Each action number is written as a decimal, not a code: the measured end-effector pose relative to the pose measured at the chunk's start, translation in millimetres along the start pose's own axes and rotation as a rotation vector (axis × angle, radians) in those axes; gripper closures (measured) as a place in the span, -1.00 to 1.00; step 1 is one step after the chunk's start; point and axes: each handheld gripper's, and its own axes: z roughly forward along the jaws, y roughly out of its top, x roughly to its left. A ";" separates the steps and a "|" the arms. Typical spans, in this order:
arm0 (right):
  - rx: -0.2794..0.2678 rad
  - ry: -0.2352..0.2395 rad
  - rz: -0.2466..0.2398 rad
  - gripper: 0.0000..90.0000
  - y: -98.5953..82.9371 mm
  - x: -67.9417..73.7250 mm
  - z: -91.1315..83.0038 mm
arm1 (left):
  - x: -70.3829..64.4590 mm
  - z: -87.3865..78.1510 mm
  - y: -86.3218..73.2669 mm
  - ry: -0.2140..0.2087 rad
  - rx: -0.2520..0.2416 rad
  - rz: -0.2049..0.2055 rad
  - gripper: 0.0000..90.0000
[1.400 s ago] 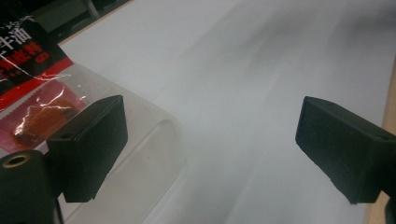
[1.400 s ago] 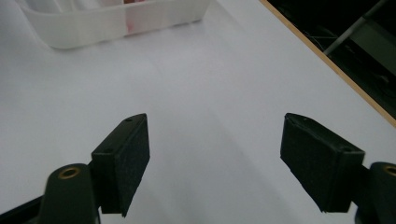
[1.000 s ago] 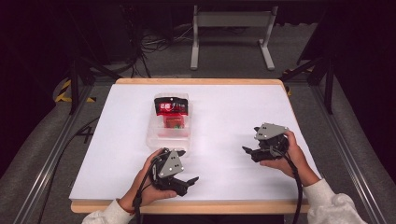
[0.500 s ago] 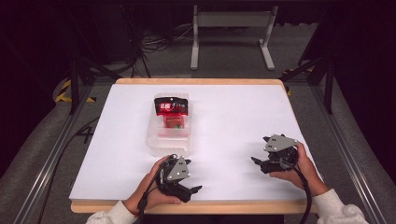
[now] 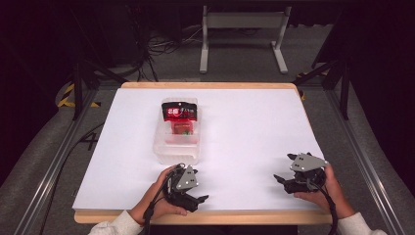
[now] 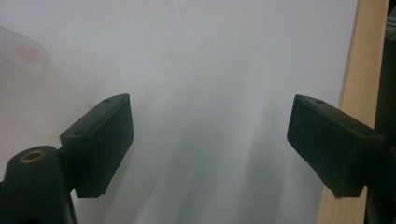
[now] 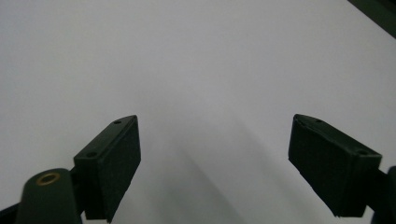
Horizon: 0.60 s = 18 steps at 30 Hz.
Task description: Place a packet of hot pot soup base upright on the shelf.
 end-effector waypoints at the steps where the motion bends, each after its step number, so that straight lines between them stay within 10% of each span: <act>1: 0.004 -0.006 -0.002 -0.62 -2.9 0.1 -0.5 | 0.4 0.0 -0.3 0.000 0.000 0.002 -0.66; 18: -0.012 -0.094 0.115 -0.64 -56.0 2.1 -24.6 | 3.7 -4.0 -10.3 -0.015 -0.019 -0.060 -0.70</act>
